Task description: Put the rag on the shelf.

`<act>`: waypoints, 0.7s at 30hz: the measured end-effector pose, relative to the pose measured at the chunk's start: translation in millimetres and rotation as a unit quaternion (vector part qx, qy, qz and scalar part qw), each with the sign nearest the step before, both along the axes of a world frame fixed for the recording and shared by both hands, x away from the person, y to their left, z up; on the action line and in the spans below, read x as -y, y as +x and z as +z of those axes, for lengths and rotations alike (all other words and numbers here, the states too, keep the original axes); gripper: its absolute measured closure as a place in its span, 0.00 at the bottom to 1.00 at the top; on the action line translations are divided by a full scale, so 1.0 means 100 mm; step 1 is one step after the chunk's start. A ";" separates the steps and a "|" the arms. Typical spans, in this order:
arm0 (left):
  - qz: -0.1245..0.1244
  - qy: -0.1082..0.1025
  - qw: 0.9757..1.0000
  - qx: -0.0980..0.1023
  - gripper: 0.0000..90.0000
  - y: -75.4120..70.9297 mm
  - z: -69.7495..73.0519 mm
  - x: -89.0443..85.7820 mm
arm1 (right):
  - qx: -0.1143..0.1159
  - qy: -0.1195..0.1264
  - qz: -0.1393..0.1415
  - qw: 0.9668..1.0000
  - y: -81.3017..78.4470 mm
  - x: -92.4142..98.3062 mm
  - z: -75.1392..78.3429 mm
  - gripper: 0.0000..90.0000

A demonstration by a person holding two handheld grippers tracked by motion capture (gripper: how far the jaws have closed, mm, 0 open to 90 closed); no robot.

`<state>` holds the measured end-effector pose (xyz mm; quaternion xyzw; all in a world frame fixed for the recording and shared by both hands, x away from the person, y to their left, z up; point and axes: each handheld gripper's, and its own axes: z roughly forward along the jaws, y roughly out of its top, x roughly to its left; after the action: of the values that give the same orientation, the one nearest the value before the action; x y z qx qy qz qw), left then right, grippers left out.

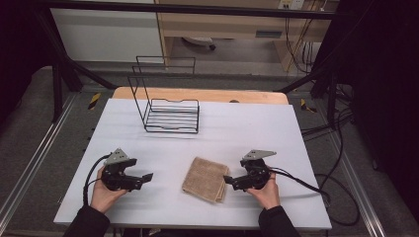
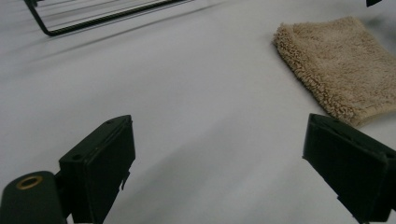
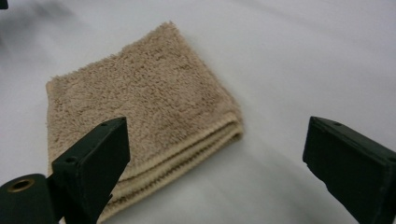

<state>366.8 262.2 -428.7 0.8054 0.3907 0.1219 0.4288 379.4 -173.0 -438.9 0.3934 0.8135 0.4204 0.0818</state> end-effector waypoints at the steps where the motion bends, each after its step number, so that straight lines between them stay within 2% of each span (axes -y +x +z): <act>1: -0.001 0.001 1.000 0.000 0.10 0.01 0.00 0.03 | -0.002 0.000 -0.003 1.000 0.00 0.03 -0.01 0.05; 9: -0.011 0.001 1.000 -0.002 0.11 0.08 0.10 0.32 | -0.008 0.007 -0.023 1.000 -0.02 0.16 -0.06 0.03; 13: -0.014 0.005 1.000 -0.004 0.12 0.15 0.15 0.51 | -0.002 0.014 -0.034 0.999 -0.04 0.19 -0.04 0.02; 16: -0.017 0.006 1.000 -0.009 0.14 0.20 0.16 0.66 | -0.001 0.011 -0.035 0.999 -0.05 0.20 -0.04 0.02; 18: -0.017 0.016 1.000 -0.012 0.14 0.25 0.16 0.77 | -0.002 0.008 -0.035 0.999 -0.06 0.20 -0.05 0.02; 21: -0.018 0.012 1.000 -0.019 0.17 0.30 0.16 0.89 | -0.002 0.009 -0.035 0.999 -0.06 0.20 -0.05 0.02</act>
<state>396.7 172.9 -412.9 0.8197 0.3824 0.1037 0.4136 373.4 -192.5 -443.7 0.4232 0.7956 0.4237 0.0919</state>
